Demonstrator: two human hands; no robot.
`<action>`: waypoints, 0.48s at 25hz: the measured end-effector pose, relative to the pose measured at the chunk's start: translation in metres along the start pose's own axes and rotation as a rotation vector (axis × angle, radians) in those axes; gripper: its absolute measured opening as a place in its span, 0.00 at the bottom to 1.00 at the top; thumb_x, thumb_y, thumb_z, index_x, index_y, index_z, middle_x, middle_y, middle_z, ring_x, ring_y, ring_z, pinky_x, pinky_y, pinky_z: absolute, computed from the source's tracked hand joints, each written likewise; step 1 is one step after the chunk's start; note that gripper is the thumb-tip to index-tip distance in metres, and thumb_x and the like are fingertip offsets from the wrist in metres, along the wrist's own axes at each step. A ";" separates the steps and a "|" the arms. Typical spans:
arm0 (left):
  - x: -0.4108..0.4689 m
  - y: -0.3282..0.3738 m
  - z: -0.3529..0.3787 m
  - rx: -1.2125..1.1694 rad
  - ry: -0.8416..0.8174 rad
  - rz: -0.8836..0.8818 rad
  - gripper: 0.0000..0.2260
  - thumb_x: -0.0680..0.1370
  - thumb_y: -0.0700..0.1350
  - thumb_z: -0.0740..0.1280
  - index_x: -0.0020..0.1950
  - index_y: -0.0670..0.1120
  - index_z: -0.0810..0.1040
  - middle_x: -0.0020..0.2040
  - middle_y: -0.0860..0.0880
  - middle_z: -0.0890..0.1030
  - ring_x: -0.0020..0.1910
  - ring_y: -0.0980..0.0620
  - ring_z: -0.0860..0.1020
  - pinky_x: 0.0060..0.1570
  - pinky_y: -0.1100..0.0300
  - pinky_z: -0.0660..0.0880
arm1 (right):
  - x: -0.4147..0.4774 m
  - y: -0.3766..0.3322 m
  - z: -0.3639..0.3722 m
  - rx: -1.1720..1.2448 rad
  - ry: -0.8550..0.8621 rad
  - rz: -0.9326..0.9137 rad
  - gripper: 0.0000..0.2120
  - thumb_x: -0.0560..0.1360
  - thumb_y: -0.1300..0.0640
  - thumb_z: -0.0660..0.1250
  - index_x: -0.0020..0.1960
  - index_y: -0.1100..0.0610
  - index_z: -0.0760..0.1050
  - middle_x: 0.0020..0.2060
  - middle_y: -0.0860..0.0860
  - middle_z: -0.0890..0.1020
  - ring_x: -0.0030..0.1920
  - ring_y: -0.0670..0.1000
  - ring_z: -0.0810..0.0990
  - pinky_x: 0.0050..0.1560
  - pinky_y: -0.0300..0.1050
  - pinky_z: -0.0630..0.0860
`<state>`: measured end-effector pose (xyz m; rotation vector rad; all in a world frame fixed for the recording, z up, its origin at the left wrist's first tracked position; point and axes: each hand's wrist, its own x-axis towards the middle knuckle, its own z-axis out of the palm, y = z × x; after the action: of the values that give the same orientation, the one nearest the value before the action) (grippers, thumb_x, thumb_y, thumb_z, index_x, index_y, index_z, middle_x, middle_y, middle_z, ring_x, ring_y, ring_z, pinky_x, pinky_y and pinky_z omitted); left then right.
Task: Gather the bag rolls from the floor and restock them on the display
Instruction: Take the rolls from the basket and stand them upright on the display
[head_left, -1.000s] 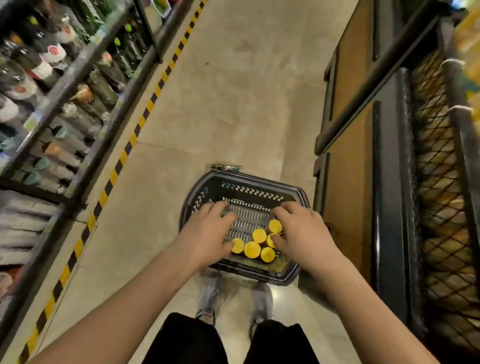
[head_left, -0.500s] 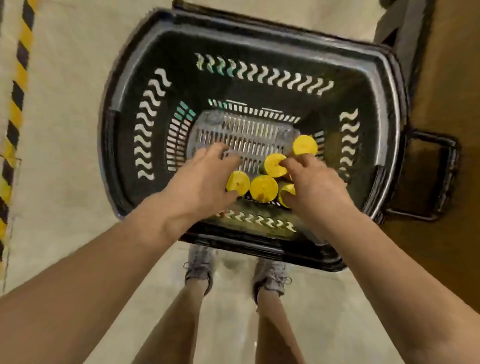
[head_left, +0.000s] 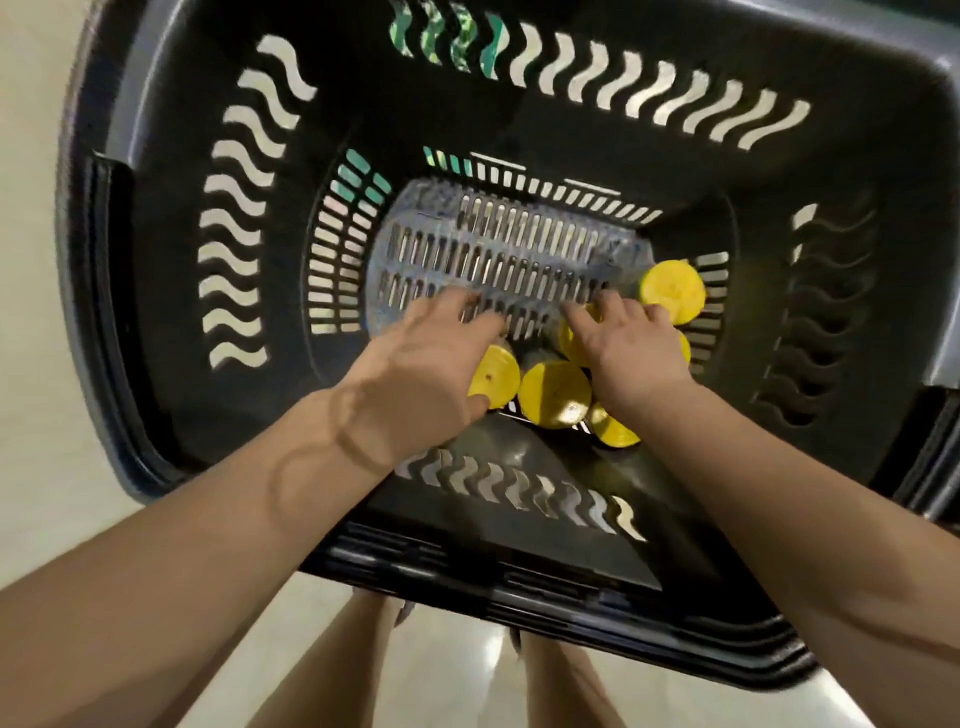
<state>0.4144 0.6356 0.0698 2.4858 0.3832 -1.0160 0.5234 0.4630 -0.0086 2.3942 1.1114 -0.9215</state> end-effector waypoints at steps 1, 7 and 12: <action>0.006 0.002 0.004 0.013 -0.031 -0.025 0.31 0.76 0.51 0.73 0.76 0.54 0.63 0.77 0.47 0.59 0.75 0.44 0.62 0.70 0.43 0.70 | 0.003 0.000 0.003 -0.006 0.019 -0.010 0.40 0.74 0.61 0.71 0.78 0.49 0.53 0.71 0.59 0.66 0.71 0.61 0.68 0.68 0.57 0.64; 0.047 0.014 0.051 0.121 -0.191 -0.051 0.32 0.75 0.46 0.74 0.74 0.48 0.62 0.69 0.41 0.64 0.65 0.38 0.71 0.58 0.47 0.74 | 0.002 0.013 -0.001 0.104 0.082 0.008 0.34 0.73 0.58 0.71 0.74 0.50 0.60 0.67 0.57 0.69 0.67 0.61 0.70 0.62 0.55 0.67; 0.063 0.013 0.070 0.108 -0.107 -0.062 0.31 0.72 0.45 0.76 0.69 0.47 0.62 0.64 0.41 0.67 0.58 0.39 0.75 0.46 0.52 0.72 | -0.015 0.022 -0.027 0.286 0.159 0.073 0.33 0.72 0.53 0.73 0.73 0.50 0.63 0.63 0.57 0.72 0.63 0.63 0.73 0.61 0.55 0.69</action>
<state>0.4217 0.5962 -0.0162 2.5143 0.3827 -1.2193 0.5441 0.4557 0.0224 2.7623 0.9955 -0.9333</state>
